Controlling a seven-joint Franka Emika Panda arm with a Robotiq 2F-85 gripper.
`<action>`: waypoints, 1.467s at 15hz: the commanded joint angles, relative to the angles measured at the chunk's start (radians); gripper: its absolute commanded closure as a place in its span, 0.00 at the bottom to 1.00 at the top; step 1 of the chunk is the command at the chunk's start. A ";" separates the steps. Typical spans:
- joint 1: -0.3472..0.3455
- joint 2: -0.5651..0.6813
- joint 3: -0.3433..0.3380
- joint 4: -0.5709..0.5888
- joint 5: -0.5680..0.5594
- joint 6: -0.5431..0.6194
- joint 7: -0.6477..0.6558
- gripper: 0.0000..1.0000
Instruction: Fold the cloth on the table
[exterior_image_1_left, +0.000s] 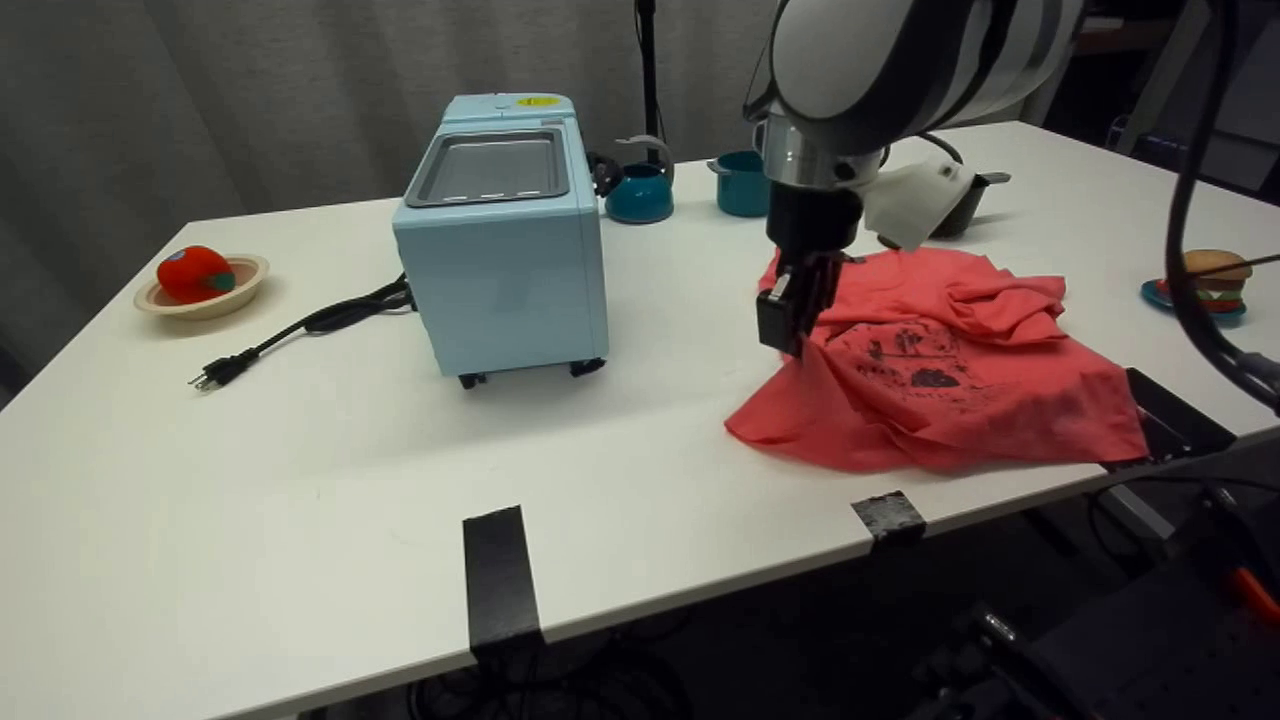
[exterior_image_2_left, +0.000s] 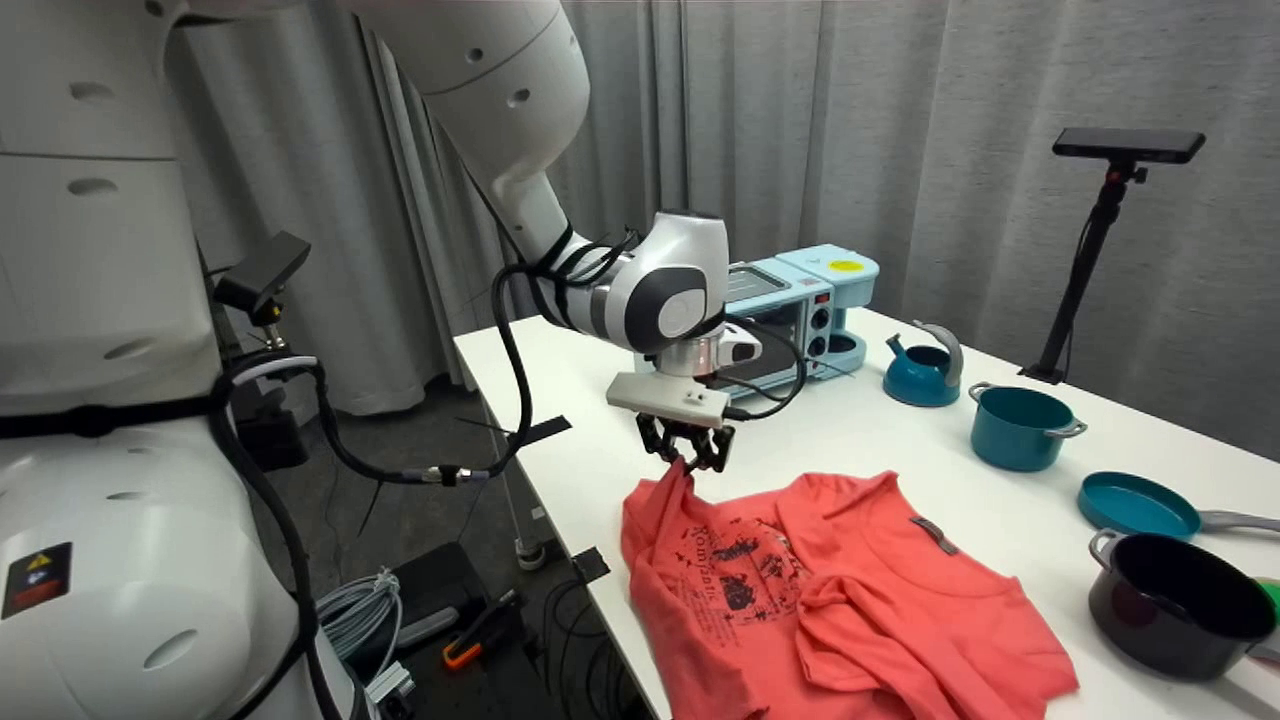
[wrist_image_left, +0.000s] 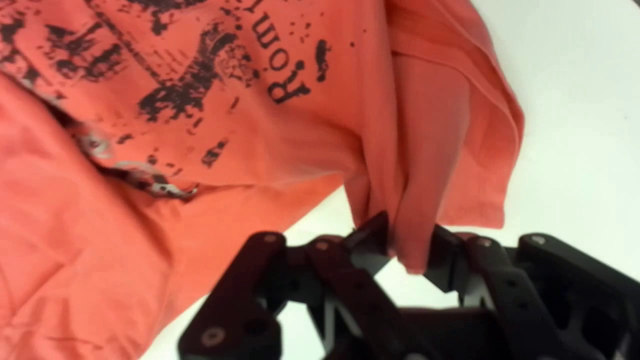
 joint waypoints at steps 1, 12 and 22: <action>-0.028 -0.050 -0.049 0.042 -0.001 -0.008 -0.018 0.98; 0.014 0.073 -0.258 0.317 -0.384 0.130 0.420 0.98; 0.091 0.126 -0.309 0.344 -0.470 0.080 0.589 0.19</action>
